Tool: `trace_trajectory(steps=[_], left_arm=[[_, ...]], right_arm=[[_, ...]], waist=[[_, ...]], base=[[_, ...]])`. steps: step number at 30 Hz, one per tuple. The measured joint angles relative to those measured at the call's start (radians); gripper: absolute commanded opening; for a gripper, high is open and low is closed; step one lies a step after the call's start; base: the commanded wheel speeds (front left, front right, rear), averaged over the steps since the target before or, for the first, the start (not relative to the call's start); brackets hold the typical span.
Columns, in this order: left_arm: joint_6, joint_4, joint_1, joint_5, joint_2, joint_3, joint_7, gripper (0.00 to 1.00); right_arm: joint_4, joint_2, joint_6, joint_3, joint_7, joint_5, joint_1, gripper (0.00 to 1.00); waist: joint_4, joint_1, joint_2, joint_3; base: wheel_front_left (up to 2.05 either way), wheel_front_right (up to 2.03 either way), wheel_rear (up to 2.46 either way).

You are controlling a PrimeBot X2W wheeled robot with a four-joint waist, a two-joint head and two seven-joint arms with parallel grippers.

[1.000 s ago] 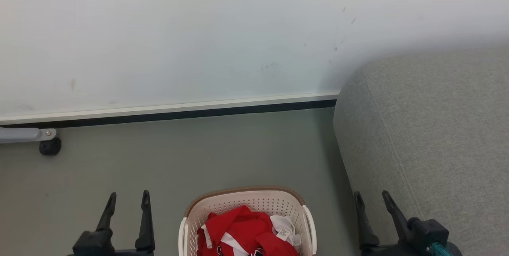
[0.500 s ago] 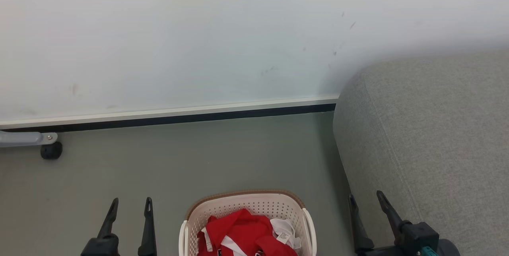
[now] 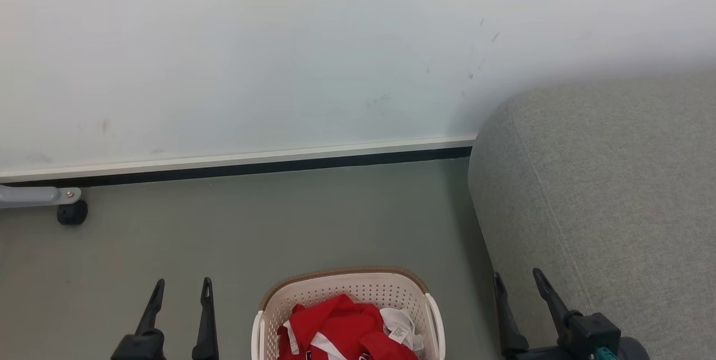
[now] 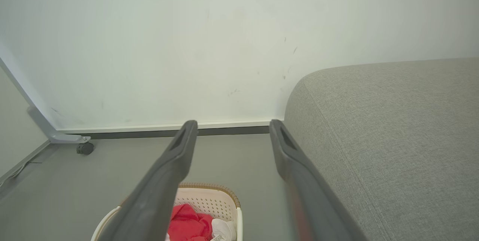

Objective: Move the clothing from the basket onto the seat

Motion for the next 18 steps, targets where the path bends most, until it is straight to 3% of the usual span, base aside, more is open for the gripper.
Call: trace_trajectory(steps=[18], left_arm=[[-0.045,-0.017,-0.036,0.04,0.016,-0.034,-0.003,1.0]], right_arm=[[-0.079,-0.003,0.001,-0.037,-0.001,-0.016,0.006,1.0]], waist=[[-0.001,0.0,0.0,0.095]], base=[[0.0,0.0,0.0]])
